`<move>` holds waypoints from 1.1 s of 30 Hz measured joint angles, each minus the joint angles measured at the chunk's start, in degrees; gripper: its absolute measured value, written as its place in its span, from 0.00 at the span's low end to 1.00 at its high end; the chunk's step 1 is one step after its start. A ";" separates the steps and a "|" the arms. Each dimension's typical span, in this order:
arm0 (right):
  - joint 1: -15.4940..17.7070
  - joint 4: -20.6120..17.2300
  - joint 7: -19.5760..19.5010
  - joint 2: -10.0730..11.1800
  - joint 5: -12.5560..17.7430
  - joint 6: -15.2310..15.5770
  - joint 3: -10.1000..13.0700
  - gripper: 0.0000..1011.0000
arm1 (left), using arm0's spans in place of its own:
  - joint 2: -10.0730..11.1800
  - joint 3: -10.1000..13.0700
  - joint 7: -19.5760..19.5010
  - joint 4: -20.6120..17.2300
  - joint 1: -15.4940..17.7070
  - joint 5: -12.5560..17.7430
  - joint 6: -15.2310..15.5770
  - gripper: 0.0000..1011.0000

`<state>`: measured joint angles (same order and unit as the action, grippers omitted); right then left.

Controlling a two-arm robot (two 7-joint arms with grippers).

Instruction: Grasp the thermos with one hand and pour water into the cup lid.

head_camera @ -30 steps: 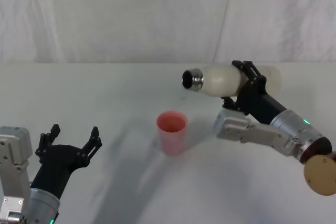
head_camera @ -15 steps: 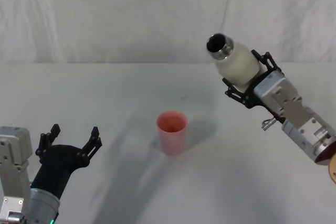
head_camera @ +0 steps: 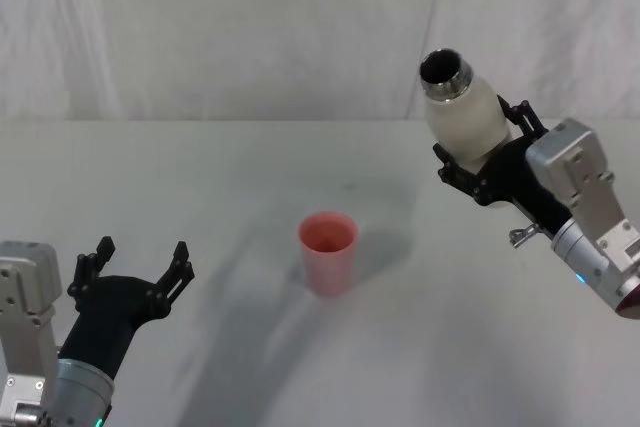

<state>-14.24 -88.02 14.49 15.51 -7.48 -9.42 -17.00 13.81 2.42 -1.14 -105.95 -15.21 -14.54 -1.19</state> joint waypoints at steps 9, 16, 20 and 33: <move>1.51 -0.44 3.02 -0.66 9.22 1.13 2.93 0.94 | 0.00 0.00 0.00 0.00 0.00 0.00 0.00 0.99; 3.10 -1.05 4.20 -0.99 16.02 2.00 4.95 0.94 | 0.00 0.00 0.00 0.00 0.00 0.00 0.00 0.99; 3.66 -1.24 4.24 -0.76 17.85 2.34 5.43 0.94 | 0.00 0.00 0.00 0.00 0.00 0.00 0.00 0.99; 4.93 -1.01 4.17 -0.76 23.38 2.92 6.88 0.94 | 0.00 0.00 0.00 0.00 0.00 0.00 0.00 0.99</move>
<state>-9.31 -89.03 18.66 14.75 15.90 -6.50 -10.12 13.81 2.42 -1.14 -105.95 -15.21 -14.54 -1.19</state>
